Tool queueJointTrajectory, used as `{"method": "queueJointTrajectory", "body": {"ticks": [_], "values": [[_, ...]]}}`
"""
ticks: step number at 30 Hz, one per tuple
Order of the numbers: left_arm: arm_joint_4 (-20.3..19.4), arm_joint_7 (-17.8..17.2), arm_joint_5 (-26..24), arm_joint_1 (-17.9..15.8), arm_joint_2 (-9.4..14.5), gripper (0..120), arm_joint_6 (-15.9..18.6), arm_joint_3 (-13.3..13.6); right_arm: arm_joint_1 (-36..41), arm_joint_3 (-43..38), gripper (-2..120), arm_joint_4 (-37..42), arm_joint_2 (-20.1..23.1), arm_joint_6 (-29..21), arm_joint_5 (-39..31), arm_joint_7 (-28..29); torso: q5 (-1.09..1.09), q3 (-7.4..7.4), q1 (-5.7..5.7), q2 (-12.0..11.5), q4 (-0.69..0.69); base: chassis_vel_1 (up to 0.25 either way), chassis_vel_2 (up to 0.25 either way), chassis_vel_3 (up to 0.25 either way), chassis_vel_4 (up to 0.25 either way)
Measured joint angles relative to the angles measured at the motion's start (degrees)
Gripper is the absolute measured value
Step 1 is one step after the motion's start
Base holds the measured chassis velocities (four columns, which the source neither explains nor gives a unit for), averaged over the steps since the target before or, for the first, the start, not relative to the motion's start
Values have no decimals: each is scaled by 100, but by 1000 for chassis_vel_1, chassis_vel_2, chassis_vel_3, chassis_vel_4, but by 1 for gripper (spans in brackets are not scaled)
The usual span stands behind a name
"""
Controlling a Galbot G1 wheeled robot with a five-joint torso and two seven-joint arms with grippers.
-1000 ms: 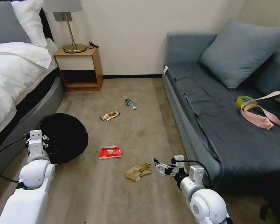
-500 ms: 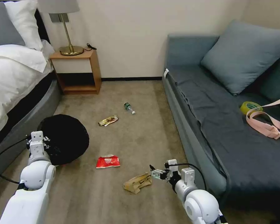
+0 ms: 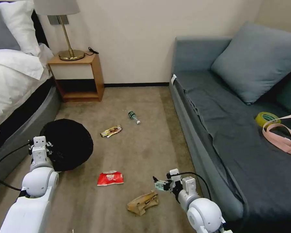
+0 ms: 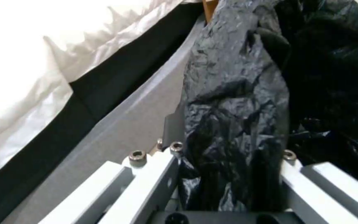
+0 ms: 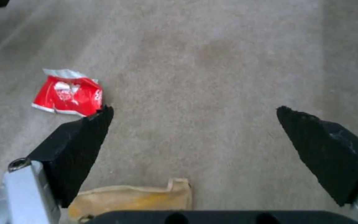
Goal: Pick up the trash bin, then pick up the garbage on the floor and place it into the trash bin.
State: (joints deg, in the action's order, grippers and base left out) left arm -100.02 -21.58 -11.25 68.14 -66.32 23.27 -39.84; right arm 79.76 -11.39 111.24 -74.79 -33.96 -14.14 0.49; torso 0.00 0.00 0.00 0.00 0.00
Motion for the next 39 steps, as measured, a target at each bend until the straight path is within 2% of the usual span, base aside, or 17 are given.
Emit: {"method": "queueJointTrajectory", "body": {"ticks": [5, 6, 7, 11, 16, 24, 31, 39], "values": [[-24, -20, 28, 54, -18, 4, -25, 0, -233, 314, 100, -198, 285, -8, 57, -101, 0, 0, 0, 0, 0, -54, 73, 59, -76], [-26, -23, 54, 68, -21, 4, -42, 4, -410, 543, 100, -328, 523, -24, 64, -153, 0, 0, 0, 0, 0, -4, 24, 22, -56], [-26, -23, 54, 68, -21, 4, -42, 4, -410, 543, 100, -328, 523, -24, 64, -153, 0, 0, 0, 0, 0, -4, 24, 22, -56], [-54, -28, 88, 101, -37, 4, -59, 0, -876, 1022, 100, -604, 1003, -42, 93, -313, 0, 0, 0, 0, 0, 0, 0, 0, 0], [-131, -30, 128, 174, -57, 4, -79, -11, -1261, 1393, 100, -843, 1200, -37, 121, -435, 1, 0, 0, 0, 0, 0, 0, 0, 0], [-311, -4, 339, 417, -116, 4, -128, -37, -2037, 2341, 100, -1458, 1533, 197, 635, -930, 0, 0, 0, 0, 1, 0, 0, 0, 0], [-391, 25, 498, 581, -218, 4, -174, -11, -2235, 2741, 100, -1569, 1868, 283, 713, -1165, 1, 0, 0, 0, 1, 0, 0, 0, 0], [-372, 39, 598, 557, -282, 4, -188, 41, -2302, 3182, 100, -1522, 2175, 411, 865, -1349, 1, 0, 0, 0, 0, 0, 0, 0, 0]]}}
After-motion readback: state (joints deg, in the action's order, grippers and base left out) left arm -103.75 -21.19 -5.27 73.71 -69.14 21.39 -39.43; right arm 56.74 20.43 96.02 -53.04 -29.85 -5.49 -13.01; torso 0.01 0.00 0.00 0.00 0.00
